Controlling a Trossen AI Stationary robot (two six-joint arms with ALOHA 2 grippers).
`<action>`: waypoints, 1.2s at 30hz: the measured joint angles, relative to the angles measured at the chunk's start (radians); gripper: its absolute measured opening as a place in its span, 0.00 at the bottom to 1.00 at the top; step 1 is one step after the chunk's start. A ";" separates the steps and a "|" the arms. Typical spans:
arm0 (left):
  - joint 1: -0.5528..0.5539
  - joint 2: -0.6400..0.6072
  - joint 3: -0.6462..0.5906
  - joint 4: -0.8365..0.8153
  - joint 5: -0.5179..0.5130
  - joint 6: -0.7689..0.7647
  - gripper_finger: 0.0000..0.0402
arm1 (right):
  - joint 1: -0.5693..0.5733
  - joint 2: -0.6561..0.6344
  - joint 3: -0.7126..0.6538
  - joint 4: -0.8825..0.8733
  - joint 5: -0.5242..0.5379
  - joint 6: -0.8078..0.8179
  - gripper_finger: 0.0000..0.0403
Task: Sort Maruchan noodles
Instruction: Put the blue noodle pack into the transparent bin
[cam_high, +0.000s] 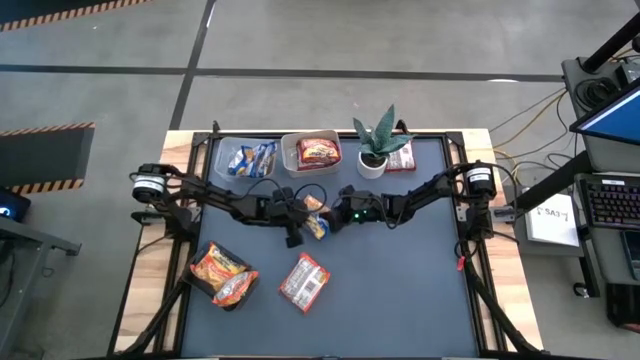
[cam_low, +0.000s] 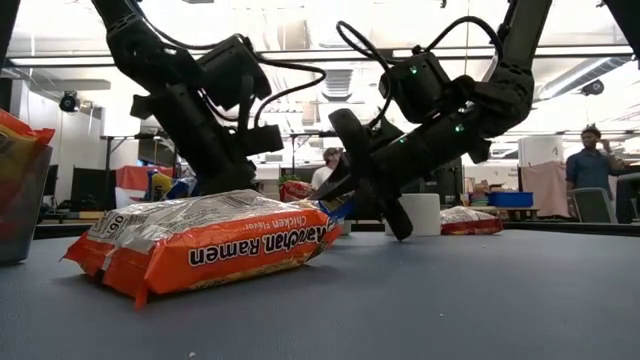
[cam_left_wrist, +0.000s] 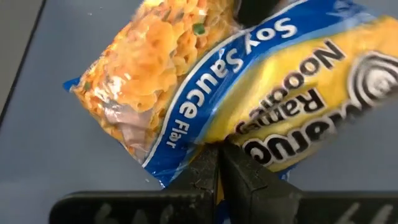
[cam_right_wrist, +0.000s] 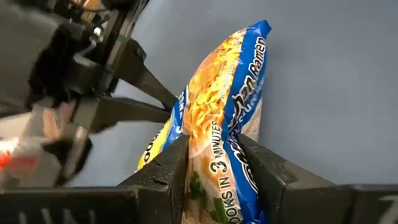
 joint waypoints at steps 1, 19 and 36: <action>0.000 -0.014 0.000 -0.017 0.004 0.001 0.00 | 0.000 -0.005 0.000 -0.003 0.000 -0.027 0.29; 0.016 -0.527 -0.229 0.177 0.203 0.052 0.08 | 0.114 -0.043 0.000 -0.004 0.171 -0.782 0.29; 0.037 -0.430 -0.406 0.488 0.104 -0.033 0.67 | 0.168 -0.046 0.046 -0.001 0.245 -1.073 0.29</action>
